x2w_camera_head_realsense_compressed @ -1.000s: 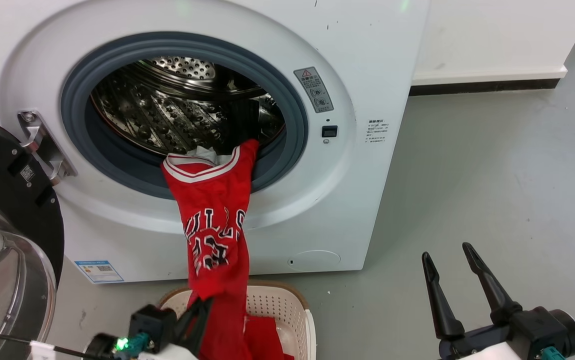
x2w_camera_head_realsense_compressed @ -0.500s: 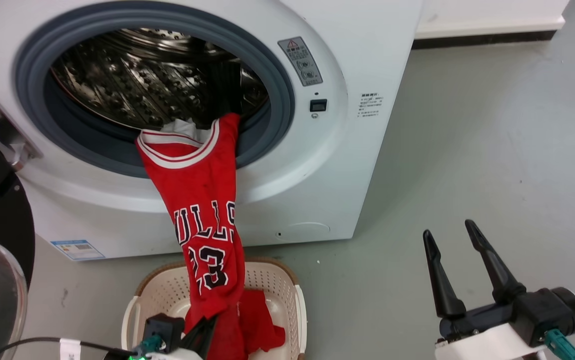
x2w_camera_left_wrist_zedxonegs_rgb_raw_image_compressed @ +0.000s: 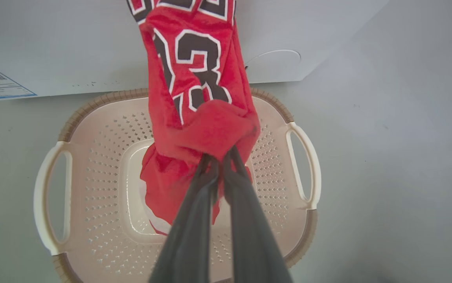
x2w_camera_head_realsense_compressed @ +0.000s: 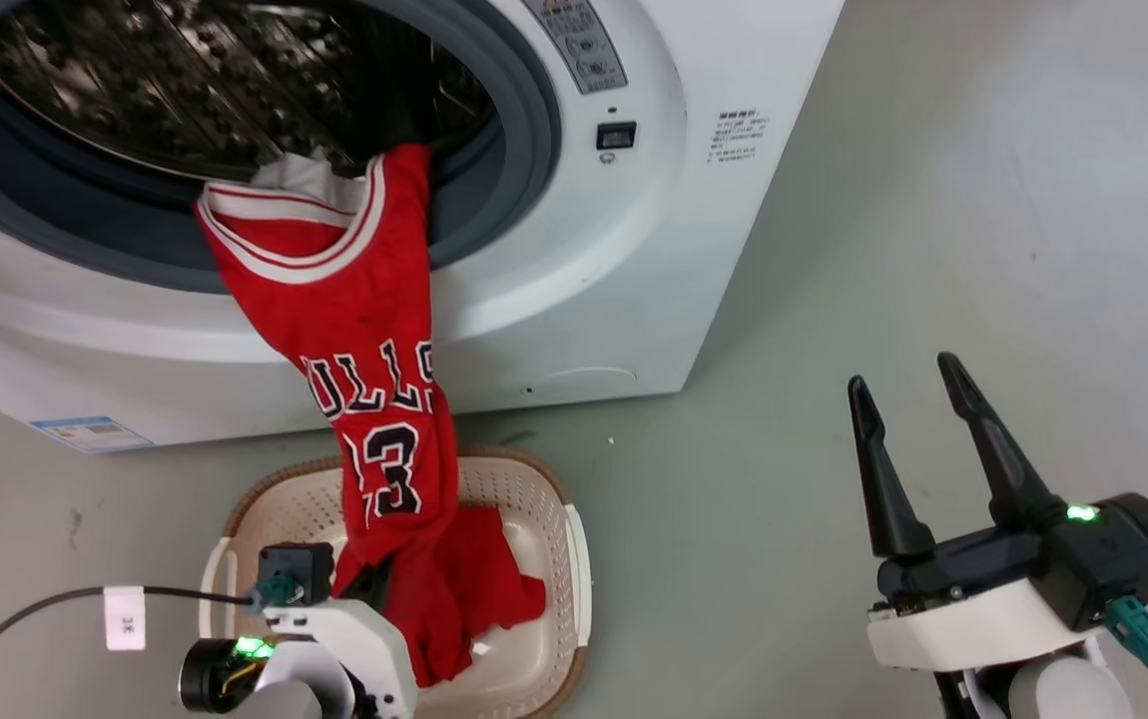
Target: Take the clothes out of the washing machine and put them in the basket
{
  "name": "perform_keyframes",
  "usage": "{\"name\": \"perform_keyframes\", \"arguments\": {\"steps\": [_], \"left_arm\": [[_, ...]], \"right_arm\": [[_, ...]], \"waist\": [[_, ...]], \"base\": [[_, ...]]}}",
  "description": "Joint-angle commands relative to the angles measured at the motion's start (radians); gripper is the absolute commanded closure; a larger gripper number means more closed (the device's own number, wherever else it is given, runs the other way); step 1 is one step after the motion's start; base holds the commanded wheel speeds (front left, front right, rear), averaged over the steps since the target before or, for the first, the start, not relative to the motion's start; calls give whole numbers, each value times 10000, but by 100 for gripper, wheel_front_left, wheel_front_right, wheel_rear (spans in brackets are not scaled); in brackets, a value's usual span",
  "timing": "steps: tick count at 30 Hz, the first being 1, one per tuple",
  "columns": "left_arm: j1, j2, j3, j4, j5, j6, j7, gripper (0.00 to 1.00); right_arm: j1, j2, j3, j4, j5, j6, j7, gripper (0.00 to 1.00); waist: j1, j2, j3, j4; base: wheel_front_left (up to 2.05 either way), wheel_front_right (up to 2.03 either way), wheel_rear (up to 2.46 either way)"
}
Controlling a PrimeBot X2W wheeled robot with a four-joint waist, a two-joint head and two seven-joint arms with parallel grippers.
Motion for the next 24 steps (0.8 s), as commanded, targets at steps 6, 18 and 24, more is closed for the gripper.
{"name": "perform_keyframes", "arguments": {"steps": [6,18,24], "left_arm": [[-1414,-410,706,2330,-555,-417,-63,100],[-2660,-500,988,3769,-849,-515,54,100],[-2832,-546,895,3929,-825,-396,274,0]], "right_arm": [[-698,18,-26,-176,86,-9,-23,0],[-1468,18,-179,-398,288,-9,-23,0],[-1542,18,-216,-367,332,-9,-23,0]], "waist": [[-1,0,1267,-371],[-1,0,2521,-626],[-1,0,2591,-615]], "base": [[0,0,0],[0,0,0],[0,0,0]]}}
